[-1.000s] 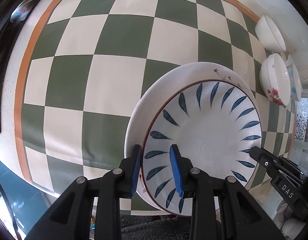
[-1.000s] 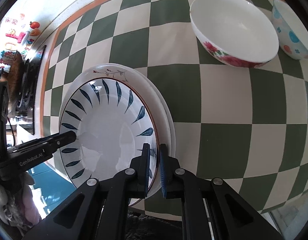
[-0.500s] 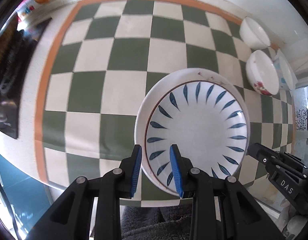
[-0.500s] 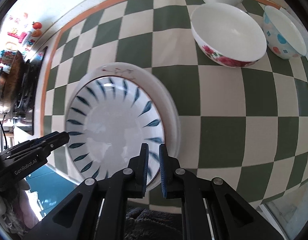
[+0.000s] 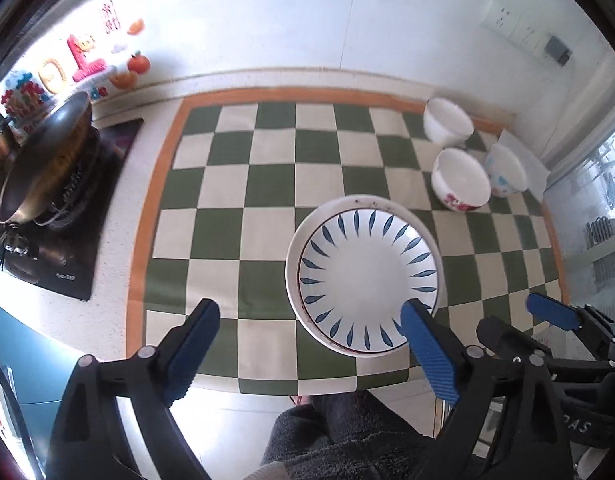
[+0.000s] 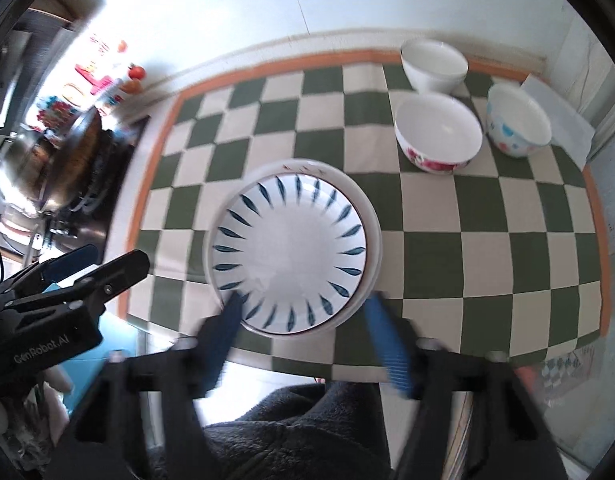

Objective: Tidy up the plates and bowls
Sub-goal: 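Open both grippers and pull them back from the plate stack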

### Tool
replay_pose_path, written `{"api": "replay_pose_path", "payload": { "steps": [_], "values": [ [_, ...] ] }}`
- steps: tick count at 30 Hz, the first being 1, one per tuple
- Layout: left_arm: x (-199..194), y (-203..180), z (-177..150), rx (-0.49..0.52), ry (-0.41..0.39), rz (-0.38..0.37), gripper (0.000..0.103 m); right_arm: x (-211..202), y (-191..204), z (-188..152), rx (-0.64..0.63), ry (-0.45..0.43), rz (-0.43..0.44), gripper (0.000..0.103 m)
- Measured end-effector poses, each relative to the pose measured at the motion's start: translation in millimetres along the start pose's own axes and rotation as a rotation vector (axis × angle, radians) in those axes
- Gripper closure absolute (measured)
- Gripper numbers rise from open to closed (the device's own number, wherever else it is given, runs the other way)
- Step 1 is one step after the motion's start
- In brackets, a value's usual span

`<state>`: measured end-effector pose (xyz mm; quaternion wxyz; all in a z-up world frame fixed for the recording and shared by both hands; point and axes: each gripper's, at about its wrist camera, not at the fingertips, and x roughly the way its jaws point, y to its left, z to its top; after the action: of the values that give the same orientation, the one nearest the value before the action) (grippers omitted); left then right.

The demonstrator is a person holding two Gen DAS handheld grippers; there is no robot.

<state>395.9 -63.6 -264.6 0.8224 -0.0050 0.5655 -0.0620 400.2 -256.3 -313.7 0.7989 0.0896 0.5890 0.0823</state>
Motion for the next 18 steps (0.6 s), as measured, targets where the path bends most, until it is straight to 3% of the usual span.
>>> {"api": "replay_pose_path", "payload": {
  "steps": [9, 18],
  "values": [
    [-46.9, 0.5, -19.5, -0.006, -0.086, -0.003, 0.003, -69.7, 18.8, -21.5, -0.012, -0.15, -0.058, 0.009],
    [-66.1, -8.9, -35.0, 0.011, -0.105, 0.005, 0.003, -95.3, 16.8, -34.4, 0.024, -0.189, -0.041, 0.007]
  ]
}}
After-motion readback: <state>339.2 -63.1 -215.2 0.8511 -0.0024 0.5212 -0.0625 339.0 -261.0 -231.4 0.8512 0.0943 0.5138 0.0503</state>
